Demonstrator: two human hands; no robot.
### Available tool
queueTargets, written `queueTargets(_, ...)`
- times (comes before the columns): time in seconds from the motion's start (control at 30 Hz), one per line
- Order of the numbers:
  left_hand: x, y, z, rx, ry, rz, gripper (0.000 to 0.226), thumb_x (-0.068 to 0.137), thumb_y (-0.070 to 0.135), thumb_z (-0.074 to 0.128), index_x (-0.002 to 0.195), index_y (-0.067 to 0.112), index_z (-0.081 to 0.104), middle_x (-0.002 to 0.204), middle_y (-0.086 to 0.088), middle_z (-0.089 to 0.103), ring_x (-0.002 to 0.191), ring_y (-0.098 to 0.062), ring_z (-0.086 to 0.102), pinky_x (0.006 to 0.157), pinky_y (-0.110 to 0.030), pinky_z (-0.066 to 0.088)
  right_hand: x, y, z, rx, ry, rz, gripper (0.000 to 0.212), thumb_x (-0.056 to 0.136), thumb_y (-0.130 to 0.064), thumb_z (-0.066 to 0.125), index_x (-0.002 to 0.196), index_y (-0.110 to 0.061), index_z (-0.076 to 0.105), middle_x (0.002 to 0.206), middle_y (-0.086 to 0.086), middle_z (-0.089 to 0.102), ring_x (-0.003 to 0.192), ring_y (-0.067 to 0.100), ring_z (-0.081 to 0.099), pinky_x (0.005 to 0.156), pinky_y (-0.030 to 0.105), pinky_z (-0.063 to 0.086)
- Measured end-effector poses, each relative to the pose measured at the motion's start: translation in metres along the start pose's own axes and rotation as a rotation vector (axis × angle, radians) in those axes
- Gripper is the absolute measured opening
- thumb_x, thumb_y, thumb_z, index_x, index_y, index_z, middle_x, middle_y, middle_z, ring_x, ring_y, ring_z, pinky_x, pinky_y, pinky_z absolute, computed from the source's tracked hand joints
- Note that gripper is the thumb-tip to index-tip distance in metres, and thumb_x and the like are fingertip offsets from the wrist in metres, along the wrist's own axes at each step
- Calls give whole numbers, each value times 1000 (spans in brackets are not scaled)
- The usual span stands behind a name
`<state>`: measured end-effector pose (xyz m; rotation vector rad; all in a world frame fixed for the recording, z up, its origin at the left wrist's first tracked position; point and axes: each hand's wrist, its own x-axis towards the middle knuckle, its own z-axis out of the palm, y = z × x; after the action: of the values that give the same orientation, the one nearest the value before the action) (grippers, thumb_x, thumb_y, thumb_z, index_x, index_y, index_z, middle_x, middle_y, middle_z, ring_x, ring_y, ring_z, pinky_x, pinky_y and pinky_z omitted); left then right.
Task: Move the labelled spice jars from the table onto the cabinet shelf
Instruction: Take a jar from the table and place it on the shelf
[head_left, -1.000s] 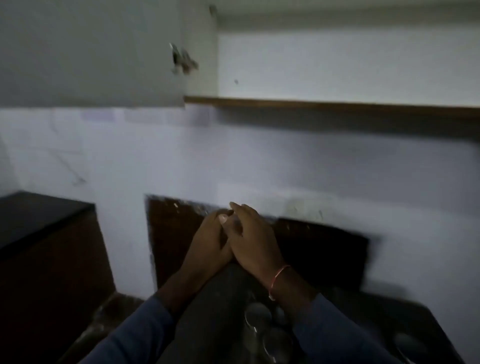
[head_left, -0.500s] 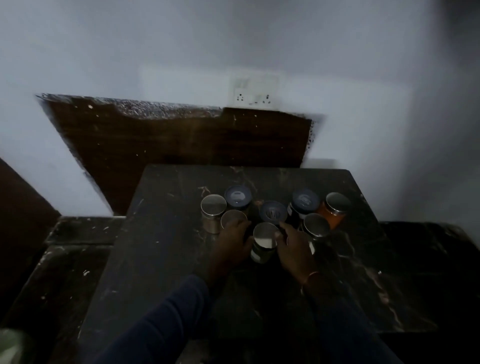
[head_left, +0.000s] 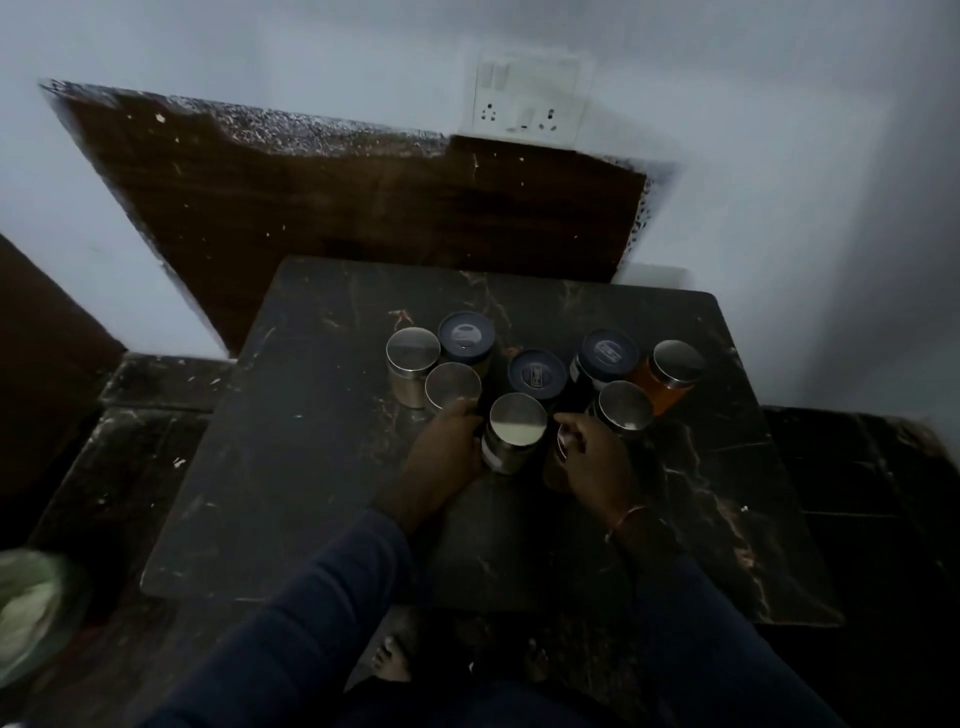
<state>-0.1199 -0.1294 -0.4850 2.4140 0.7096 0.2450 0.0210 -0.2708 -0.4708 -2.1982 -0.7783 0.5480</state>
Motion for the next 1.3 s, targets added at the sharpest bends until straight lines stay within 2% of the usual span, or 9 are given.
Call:
queueTargets(0.1,8,6,-3,71,-60,-67,37,82,20,63,116,6,65,123,-12,56,110,-28,57,87,-32,44,9,3,-11,96,-48,22,35,94,4,42,121,-7,63,119,6,63,112,16,56,94,26,47)
queueTargets(0.3,17,20,13,387,-152,-115,86,81,39,69,151,30,20,130,-14,39,118,-33,43,92,-44,46,20,23,-25,317,-105,61,33,94,4,46,117,-9,65,109,1,66,97,3,60,83,17,48)
queueTargets(0.4,18,32,24,510,-127,-172,85,81,49,64,150,26,19,148,-19,25,140,-40,20,107,-65,23,27,29,-28,358,-125,47,32,94,3,46,112,-11,67,109,5,68,97,9,62,82,19,50)
queueTargets(0.5,25,35,39,571,-88,-99,88,85,57,52,152,15,14,159,-20,11,148,-36,-3,114,-60,-2,31,31,-30,372,-149,35,29,95,3,45,110,-10,67,108,5,67,91,6,62,75,17,51)
queueTargets(0.63,30,42,47,588,-76,-17,74,89,52,47,147,13,26,148,-17,33,147,-36,12,118,-54,1,31,35,-30,415,-169,6,27,94,5,47,111,-3,66,109,10,67,93,7,63,71,11,52)
queueTargets(0.77,25,51,46,595,-75,-65,76,80,56,58,142,19,35,133,-16,46,131,-35,35,117,-56,10,33,36,-31,281,-199,-81,28,92,1,52,115,-6,65,116,9,68,106,16,63,89,24,52)
queueTargets(1.0,6,51,55,490,-26,-123,74,84,54,53,145,18,31,141,-15,40,138,-35,27,117,-52,14,36,46,-30,-380,-338,-382,66,83,-25,70,142,-12,45,151,18,37,142,30,30,114,37,27)
queueTargets(1.1,3,51,54,378,-11,-154,75,80,49,59,144,18,34,142,-15,39,138,-36,27,116,-50,20,39,48,-32,-622,-405,-527,79,74,-31,73,143,-12,42,144,20,41,133,37,39,109,42,34)
queueTargets(1.3,-2,61,33,-216,184,-201,58,80,23,71,135,16,52,142,-7,44,133,-21,40,103,-21,32,40,28,-73,-357,-357,-565,74,70,-60,61,133,-22,56,115,4,61,104,20,59,90,36,48)
